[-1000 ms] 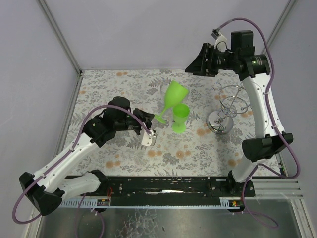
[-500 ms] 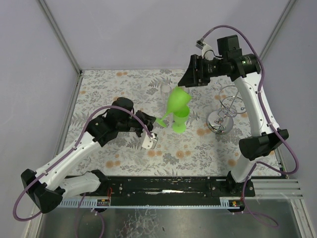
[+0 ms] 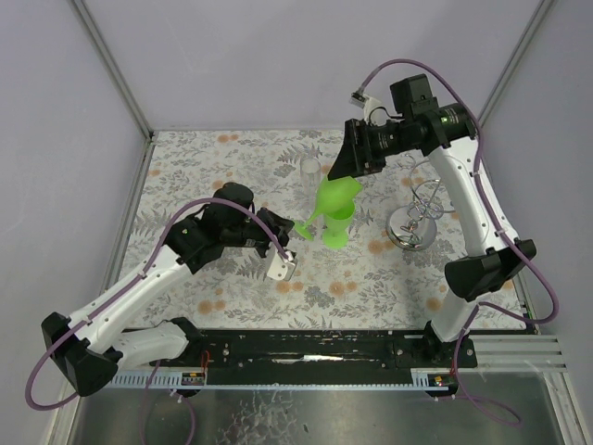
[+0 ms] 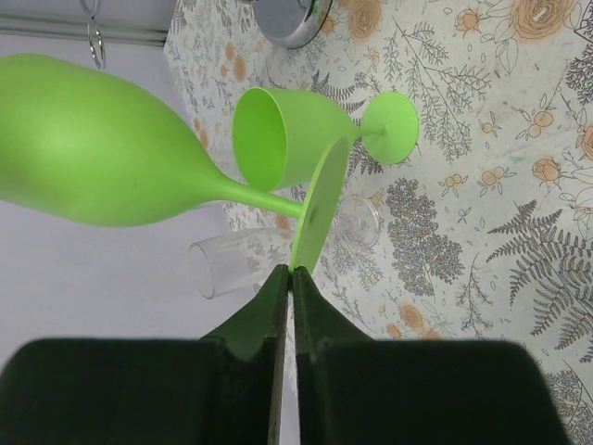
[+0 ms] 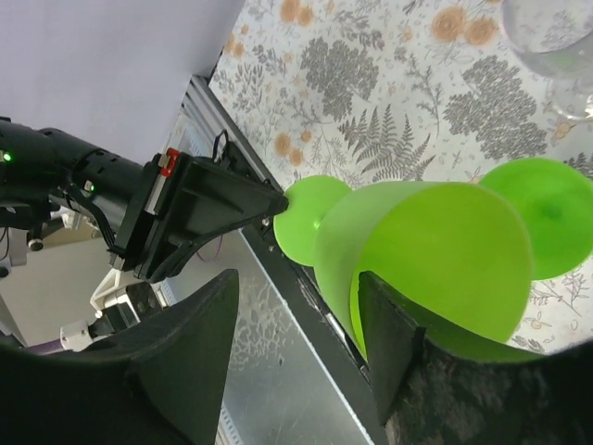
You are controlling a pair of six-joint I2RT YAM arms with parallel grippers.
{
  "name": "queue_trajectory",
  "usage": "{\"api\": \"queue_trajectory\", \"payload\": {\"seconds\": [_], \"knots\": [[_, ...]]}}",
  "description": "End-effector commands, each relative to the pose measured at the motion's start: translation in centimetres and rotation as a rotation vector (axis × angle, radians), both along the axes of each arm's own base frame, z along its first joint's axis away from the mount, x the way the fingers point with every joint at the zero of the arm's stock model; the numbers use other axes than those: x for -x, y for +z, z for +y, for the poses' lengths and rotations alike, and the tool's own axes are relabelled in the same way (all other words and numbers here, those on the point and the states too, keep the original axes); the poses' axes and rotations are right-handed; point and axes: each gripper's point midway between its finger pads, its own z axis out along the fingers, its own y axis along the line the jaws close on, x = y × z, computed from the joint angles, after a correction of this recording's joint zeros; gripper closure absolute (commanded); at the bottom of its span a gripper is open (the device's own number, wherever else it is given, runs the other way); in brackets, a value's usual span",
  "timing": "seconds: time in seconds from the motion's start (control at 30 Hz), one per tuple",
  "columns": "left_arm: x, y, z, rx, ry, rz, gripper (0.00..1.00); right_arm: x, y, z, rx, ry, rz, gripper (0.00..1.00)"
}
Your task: Take the wine glass off the wine glass rack
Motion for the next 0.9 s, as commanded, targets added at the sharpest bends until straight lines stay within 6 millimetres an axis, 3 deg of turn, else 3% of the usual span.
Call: {"api": "queue_trajectory", "payload": {"seconds": [0.0, 0.13, 0.23, 0.3, 0.33, 0.37, 0.47, 0.53, 0.7, 0.87], "knots": [[0.1, 0.7, -0.5, 0.006, -0.032, -0.032, 1.0, 1.9, -0.6, 1.0, 0.004, 0.079, 0.021, 0.41], [0.2, 0.7, -0.6, 0.005, -0.035, -0.034, 1.0, 2.6, -1.7, 1.1, 0.026, 0.093, 0.048, 0.55], [0.1, 0.7, -0.5, 0.003, -0.022, -0.034, 1.0, 2.5, -1.6, 0.8, 0.042, 0.083, 0.031, 0.88], [-0.2, 0.9, -0.4, 0.019, 0.006, -0.034, 1.0, 2.1, -1.1, 0.5, 0.064, 0.061, -0.005, 1.0], [-0.4, 1.0, -0.3, 0.027, 0.024, -0.033, 0.98, 1.8, -0.6, 0.3, 0.073, 0.047, -0.03, 1.0], [-0.7, 1.1, -0.2, 0.036, 0.05, -0.031, 0.87, 1.4, -0.1, 0.0, 0.086, 0.028, -0.058, 1.0], [-2.0, 2.0, 0.2, 0.12, 0.185, 0.01, 0.47, -0.6, 1.8, -1.9, 0.159, -0.089, -0.183, 1.0], [-3.6, 3.1, 0.6, 0.223, 0.329, 0.072, 0.36, -2.2, 3.3, -3.6, 0.2, -0.192, -0.269, 1.0], [-8.8, 6.6, 2.8, 0.511, 0.707, 0.301, 0.31, -4.9, 5.1, -4.4, 0.214, -0.327, -0.375, 1.0], [-13.5, 8.4, 5.9, 0.744, 1.005, 0.565, 0.31, -5.7, 4.6, -2.3, 0.298, -0.342, -0.443, 1.0]]}}
